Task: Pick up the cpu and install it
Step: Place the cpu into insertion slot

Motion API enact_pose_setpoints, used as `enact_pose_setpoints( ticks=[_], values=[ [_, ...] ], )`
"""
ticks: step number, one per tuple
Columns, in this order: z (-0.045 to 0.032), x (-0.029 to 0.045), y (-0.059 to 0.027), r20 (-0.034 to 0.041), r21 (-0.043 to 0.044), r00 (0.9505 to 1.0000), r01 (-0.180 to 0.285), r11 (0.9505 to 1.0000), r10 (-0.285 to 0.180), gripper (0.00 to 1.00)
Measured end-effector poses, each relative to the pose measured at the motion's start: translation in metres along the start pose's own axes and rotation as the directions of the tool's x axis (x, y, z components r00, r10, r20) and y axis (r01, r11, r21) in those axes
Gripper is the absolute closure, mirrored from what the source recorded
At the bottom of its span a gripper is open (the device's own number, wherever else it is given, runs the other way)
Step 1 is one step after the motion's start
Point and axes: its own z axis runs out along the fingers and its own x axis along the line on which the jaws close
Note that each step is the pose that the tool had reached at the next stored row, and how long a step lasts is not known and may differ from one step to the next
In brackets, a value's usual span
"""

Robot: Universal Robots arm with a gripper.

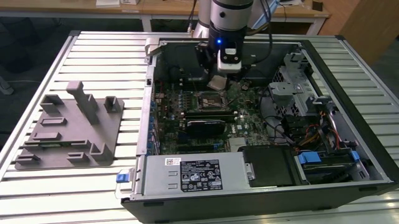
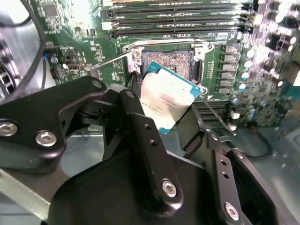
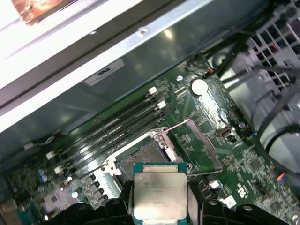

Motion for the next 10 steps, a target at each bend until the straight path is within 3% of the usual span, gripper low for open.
enact_pose_setpoints(
  ticks=[5,10],
  values=[
    [0.0006,0.0000,0.0000,0.0046,-0.0010,0.9959,-0.091,0.9959,0.091,0.46],
    [0.0012,0.0000,-0.0001,0.0090,-0.0024,0.9837,-0.180,0.9837,0.180,0.46]
  ],
)
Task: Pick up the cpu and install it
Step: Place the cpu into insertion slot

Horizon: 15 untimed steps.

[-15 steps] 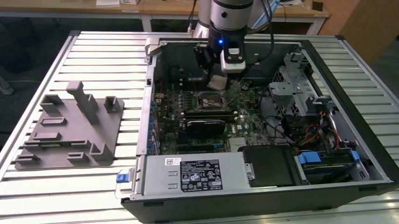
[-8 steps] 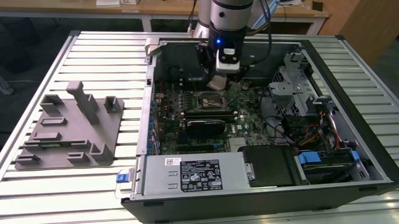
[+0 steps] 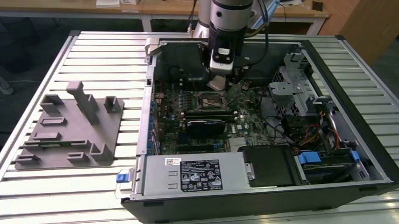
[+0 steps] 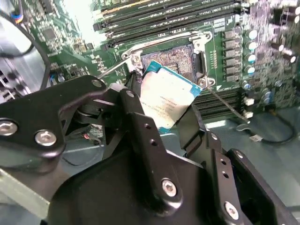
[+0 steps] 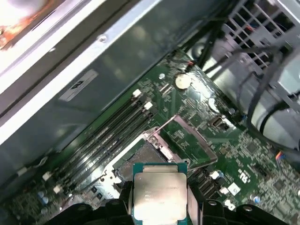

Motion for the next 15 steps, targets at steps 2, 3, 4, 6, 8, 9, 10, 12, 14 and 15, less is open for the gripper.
enact_pose_setpoints(
  ticks=[2,3,4,6,8,9,10,12,14,15],
  values=[
    [0.0003,0.0000,0.0000,0.0019,-0.0004,0.9993,-0.038,0.9993,0.038,0.46],
    [0.0004,0.0000,0.0000,0.0028,-0.0006,0.9985,-0.055,0.9985,0.055,0.46],
    [0.0005,0.0000,0.0000,0.0037,-0.0009,0.9973,-0.073,0.9973,0.073,0.46],
    [0.0008,0.0000,0.0000,0.0055,-0.0013,0.9940,-0.109,0.9940,0.109,0.46],
    [0.0011,0.0000,-0.0001,0.0073,-0.0020,0.9892,-0.146,0.9892,0.146,0.46],
    [0.0013,0.0000,-0.0001,0.0082,-0.0023,0.9864,-0.164,0.9864,0.164,0.46],
    [0.0014,0.0000,-0.0001,0.0091,-0.0026,0.9833,-0.182,0.9833,0.182,0.46],
    [0.0018,0.0000,-0.0001,0.0108,-0.0033,0.9761,-0.217,0.9762,0.217,0.46],
    [0.0022,0.0000,-0.0001,0.0125,-0.0040,0.9676,-0.252,0.9677,0.252,0.46],
    [0.0024,0.0000,-0.0001,0.0135,-0.0045,0.9625,-0.271,0.9626,0.271,0.46]
  ],
)
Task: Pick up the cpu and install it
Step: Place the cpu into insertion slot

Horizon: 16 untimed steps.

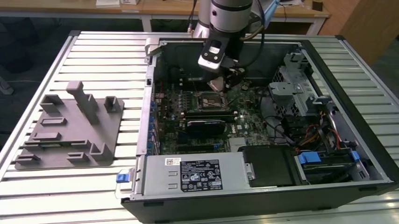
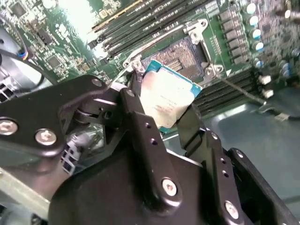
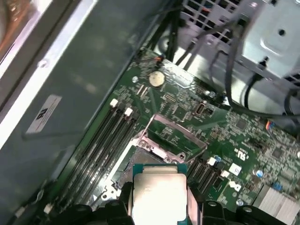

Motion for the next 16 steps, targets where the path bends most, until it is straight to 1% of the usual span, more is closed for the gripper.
enact_pose_setpoints(
  ticks=[2,4,6,8,10,12,14,16],
  values=[
    [0.0004,0.0000,0.0000,0.0018,-0.0003,0.9994,-0.036,0.9994,0.036,0.46],
    [0.0009,0.0000,-0.0001,0.0037,-0.0008,0.9974,-0.072,0.9974,0.072,0.46],
    [0.0014,0.0000,-0.0001,0.0055,-0.0013,0.9942,-0.108,0.9942,0.108,0.46],
    [0.0019,0.0000,-0.0001,0.0073,-0.0019,0.9895,-0.144,0.9895,0.144,0.46],
    [0.0023,0.0000,-0.0001,0.0091,-0.0025,0.9837,-0.180,0.9837,0.180,0.46],
    [0.0028,0.0000,-0.0001,0.0108,-0.0032,0.9765,-0.215,0.9766,0.215,0.46],
    [0.0033,0.0000,-0.0002,0.0125,-0.0039,0.9682,-0.250,0.9683,0.250,0.46],
    [0.0038,0.0000,-0.0002,0.0142,-0.0048,0.9581,-0.286,0.9582,0.286,0.46]
  ],
)
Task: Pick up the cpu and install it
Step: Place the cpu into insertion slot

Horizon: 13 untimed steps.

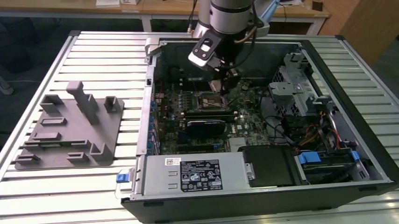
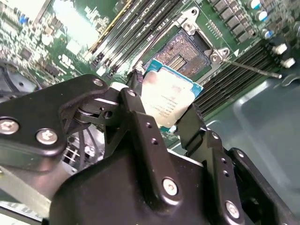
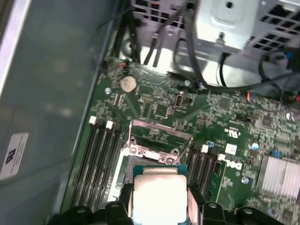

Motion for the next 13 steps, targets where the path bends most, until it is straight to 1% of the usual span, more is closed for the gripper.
enact_pose_setpoints(
  ticks=[2,5,8,11,12,13],
  values=[
    [0.0005,0.0000,0.0000,0.0018,-0.0004,0.9994,-0.036,0.9994,0.036,0.46],
    [0.0013,0.0000,-0.0001,0.0045,-0.0011,0.9960,-0.090,0.9960,0.090,0.46],
    [0.0029,0.0000,-0.0002,0.0072,-0.0020,0.9894,-0.145,0.9894,0.145,0.46],
    [0.0055,0.0000,-0.0003,0.0099,-0.0028,0.9804,-0.197,0.9805,0.197,0.46],
    [0.0066,0.0000,-0.0004,0.0104,-0.0028,0.9786,-0.205,0.9787,0.205,0.46],
    [0.0080,0.0000,-0.0006,0.0107,-0.0020,0.9781,-0.208,0.9781,0.208,0.46]
  ],
)
